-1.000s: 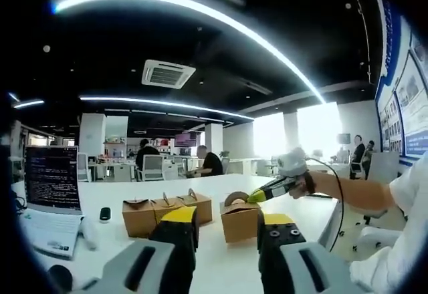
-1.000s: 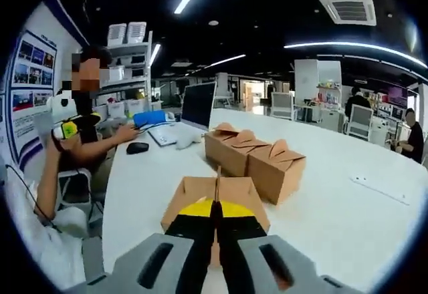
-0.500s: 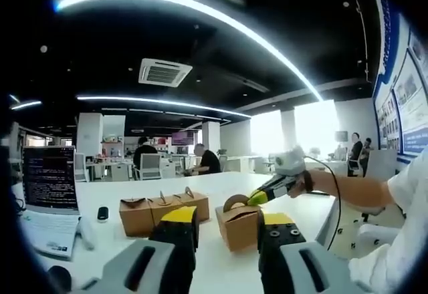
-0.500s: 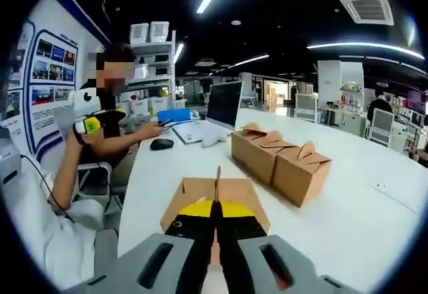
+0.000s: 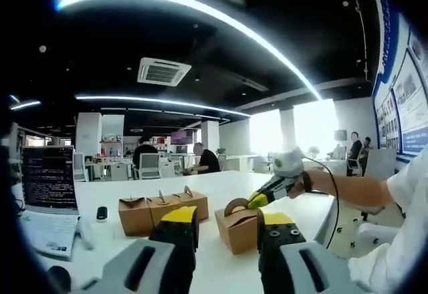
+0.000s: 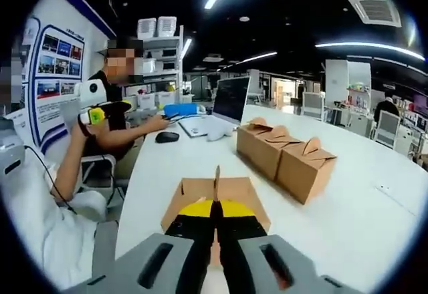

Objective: Pick up one paper box from the group, open the paper box, and remove the item inside

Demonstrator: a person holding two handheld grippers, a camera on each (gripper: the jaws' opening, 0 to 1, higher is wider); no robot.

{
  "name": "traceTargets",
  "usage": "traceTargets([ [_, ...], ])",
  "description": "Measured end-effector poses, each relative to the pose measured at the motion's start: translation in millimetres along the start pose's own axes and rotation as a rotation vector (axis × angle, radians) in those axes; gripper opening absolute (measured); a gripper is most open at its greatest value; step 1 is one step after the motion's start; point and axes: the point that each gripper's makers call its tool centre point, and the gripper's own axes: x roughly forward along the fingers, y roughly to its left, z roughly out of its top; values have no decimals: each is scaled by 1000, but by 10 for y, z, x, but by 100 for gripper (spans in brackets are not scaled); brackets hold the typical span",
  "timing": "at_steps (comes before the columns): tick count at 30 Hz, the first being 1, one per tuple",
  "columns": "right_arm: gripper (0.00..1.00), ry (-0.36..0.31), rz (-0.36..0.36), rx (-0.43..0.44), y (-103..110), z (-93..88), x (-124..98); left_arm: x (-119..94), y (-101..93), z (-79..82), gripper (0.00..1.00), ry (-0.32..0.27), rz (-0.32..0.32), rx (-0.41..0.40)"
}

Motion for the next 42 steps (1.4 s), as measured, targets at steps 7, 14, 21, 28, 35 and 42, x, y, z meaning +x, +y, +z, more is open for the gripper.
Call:
traceTargets([
  [7,14,-40,-3,25,21,13,-27,12,-4,0,36,-2,-2,1],
  [14,19,-82,-22,34,-1,89,-106,24,-4,-1,36,-1,-1,2],
  [21,26,-133,-59,46,13,104,-206,59,-13,-27,36,4,-4,2],
  [28,29,-173,-103,79,5,88,-348,102,-32,-80,36,13,-7,1],
  [35,36,-207,-132,99,49,114,-451,152,-53,-118,36,23,-16,2],
  [42,38,-220,-183,105,54,116,-533,168,-56,-119,36,23,-17,1],
])
